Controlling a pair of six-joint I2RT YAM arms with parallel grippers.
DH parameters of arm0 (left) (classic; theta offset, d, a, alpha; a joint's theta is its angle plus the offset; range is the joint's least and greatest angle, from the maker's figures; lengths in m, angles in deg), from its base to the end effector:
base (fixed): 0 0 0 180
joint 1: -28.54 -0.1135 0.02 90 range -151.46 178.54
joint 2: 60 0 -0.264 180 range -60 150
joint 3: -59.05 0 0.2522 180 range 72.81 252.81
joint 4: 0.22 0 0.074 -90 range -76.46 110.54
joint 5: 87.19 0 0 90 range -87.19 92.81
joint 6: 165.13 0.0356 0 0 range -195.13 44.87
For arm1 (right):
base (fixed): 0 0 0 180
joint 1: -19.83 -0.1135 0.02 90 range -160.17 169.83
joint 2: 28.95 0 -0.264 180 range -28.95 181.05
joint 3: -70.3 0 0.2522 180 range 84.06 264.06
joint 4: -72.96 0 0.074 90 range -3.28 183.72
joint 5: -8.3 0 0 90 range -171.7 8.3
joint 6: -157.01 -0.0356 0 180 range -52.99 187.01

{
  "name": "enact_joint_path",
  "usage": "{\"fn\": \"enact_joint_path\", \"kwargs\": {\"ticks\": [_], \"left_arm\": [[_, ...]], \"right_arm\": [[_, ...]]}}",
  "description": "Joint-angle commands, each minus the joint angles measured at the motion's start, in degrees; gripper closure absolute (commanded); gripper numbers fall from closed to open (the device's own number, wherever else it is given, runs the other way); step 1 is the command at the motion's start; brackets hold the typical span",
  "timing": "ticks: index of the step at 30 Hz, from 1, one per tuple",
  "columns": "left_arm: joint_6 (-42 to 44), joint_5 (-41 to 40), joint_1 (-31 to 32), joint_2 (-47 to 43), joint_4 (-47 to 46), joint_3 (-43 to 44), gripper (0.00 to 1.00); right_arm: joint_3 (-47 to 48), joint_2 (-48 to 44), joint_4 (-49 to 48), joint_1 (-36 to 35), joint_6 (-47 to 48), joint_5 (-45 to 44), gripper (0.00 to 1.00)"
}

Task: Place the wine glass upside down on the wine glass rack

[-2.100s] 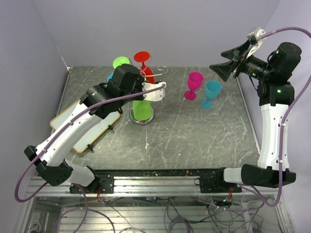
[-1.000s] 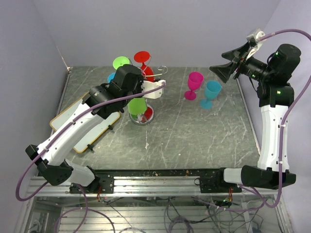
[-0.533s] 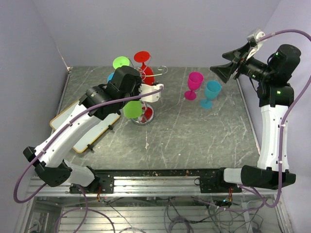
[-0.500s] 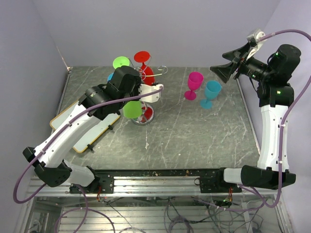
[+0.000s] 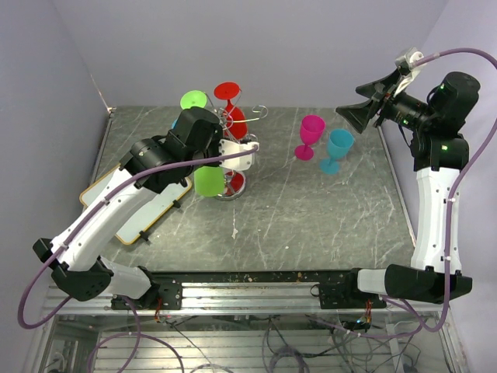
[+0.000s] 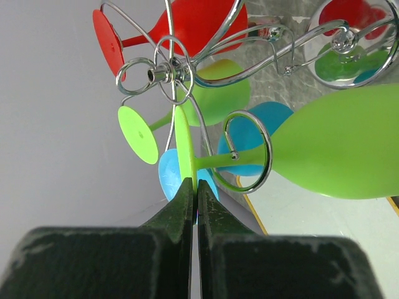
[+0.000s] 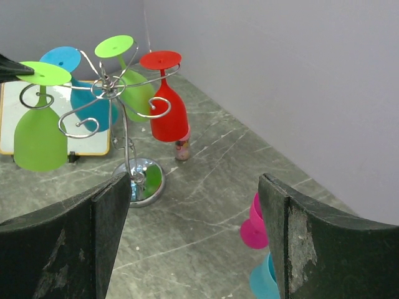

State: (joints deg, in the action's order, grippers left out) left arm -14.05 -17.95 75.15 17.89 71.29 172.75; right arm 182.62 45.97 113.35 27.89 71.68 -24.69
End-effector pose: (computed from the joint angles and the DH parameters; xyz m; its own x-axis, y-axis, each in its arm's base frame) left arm 0.1852 -0.1776 0.4566 0.2278 0.9504 -0.2117 0.5839 0.0406 0.8108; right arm 0.2467 -0.0048 0.5167 0.0098 -0.0462 -0.9989 -0.7547 0.6550 -0.0377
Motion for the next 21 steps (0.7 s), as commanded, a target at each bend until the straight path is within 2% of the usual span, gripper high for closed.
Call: {"fn": "enact_joint_path", "kwargs": {"ticks": [1,12,21], "left_arm": [[0.08,2.29,0.08,-1.85,1.96,2.86,0.93],[0.58,2.57,0.13,-2.25,3.77,2.92,0.93],[-1.16,8.38,0.12,-1.82,3.57,4.46,0.93]], "right_arm": [[-0.71,-0.74,-1.63,0.56,-0.75,-0.15,0.18],[-1.53,-0.74,-1.86,0.91,-0.2,-0.66,0.16],[-1.99,0.14,-0.32,1.04,3.36,-3.33,0.12]]}}
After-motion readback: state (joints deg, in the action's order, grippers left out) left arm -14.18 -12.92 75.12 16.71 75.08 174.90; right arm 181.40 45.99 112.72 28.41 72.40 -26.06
